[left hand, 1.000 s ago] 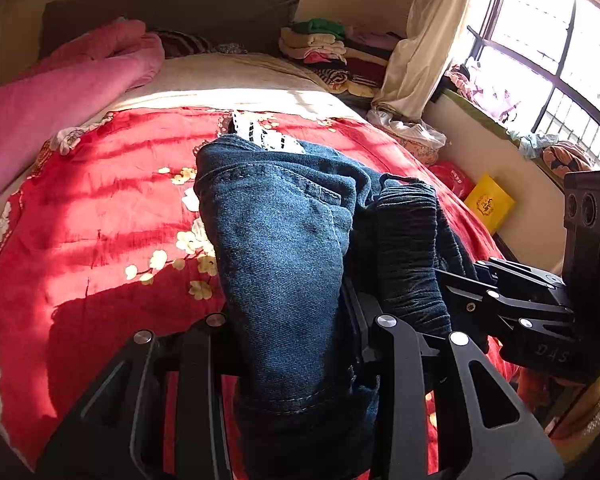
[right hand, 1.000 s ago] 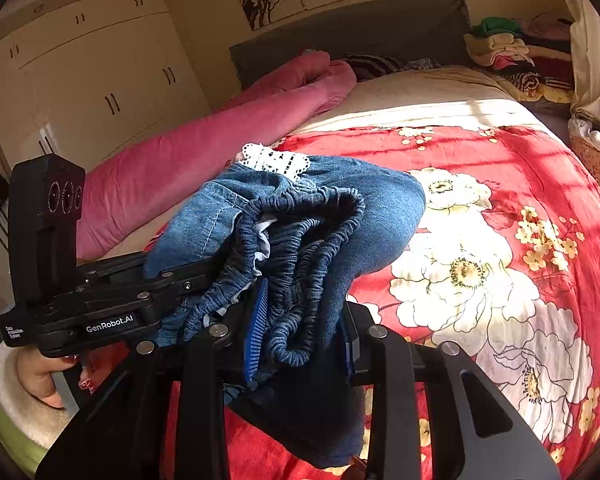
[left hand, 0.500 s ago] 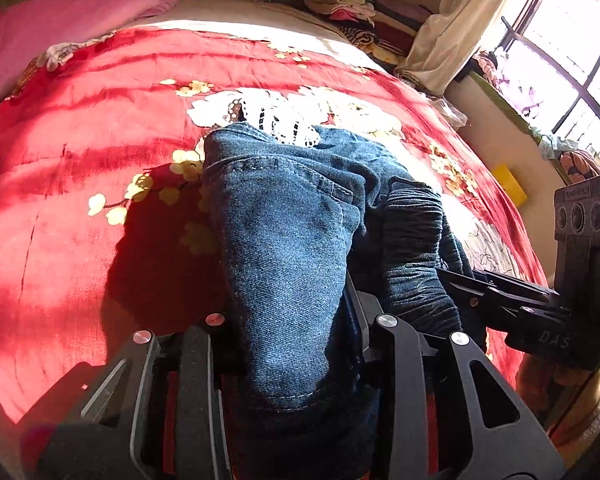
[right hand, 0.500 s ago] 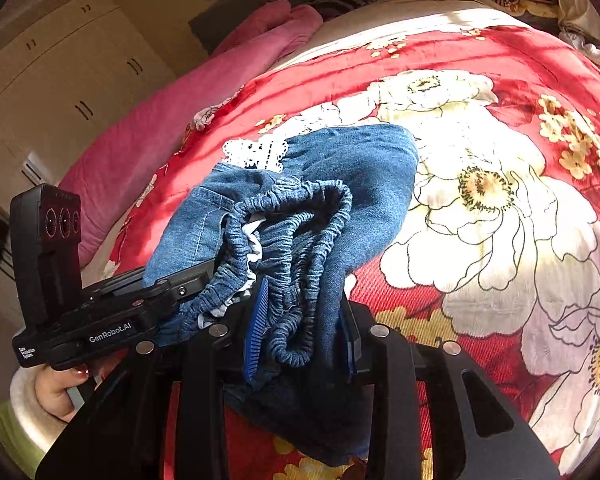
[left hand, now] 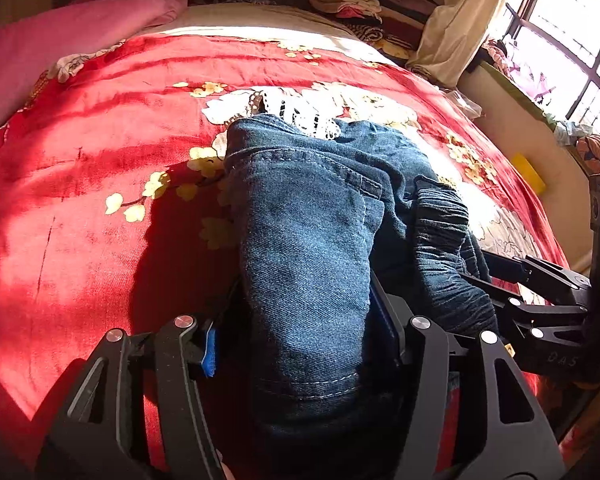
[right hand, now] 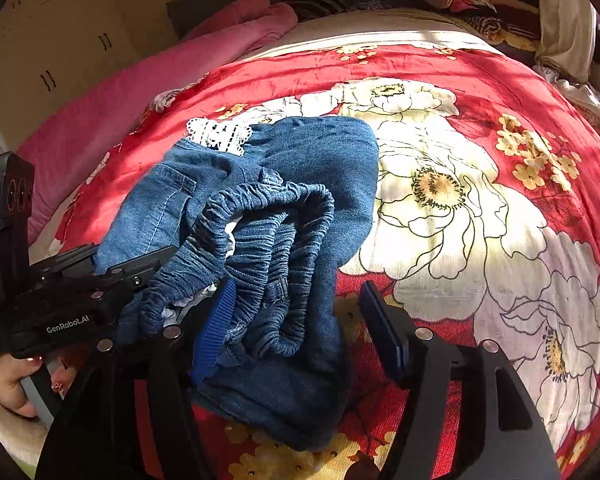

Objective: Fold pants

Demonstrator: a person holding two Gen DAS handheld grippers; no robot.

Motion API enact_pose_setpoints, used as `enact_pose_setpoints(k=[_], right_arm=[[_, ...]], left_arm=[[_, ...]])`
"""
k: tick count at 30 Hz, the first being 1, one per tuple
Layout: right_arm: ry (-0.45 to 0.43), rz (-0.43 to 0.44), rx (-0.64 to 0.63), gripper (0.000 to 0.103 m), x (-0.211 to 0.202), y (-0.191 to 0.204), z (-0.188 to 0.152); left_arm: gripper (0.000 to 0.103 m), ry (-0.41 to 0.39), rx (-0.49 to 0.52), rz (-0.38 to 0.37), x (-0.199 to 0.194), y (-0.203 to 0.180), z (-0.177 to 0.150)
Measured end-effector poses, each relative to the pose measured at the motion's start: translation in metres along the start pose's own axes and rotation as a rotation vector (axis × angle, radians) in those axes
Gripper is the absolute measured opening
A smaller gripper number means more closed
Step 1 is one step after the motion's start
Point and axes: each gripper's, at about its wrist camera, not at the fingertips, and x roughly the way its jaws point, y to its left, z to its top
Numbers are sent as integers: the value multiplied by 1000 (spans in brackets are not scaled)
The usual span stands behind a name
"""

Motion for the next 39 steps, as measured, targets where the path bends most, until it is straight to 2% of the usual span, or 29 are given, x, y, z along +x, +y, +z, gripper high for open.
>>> enact_pose_setpoints(k=[4, 13, 25, 39], right_arm=[[1, -1, 33, 70, 8, -6, -2], [-1, 21, 74, 74, 2, -12, -4], [-24, 3, 29, 85, -18, -5, -12], [-55, -2, 31, 89, -41, -2, -19]], left_arm=[[52, 1, -3, 3, 1, 0, 0], [53, -4, -9, -4, -2, -2, 2], [63, -33, -22, -8, -16, -1, 7], [77, -70, -23, -3, -37, -5, 10]])
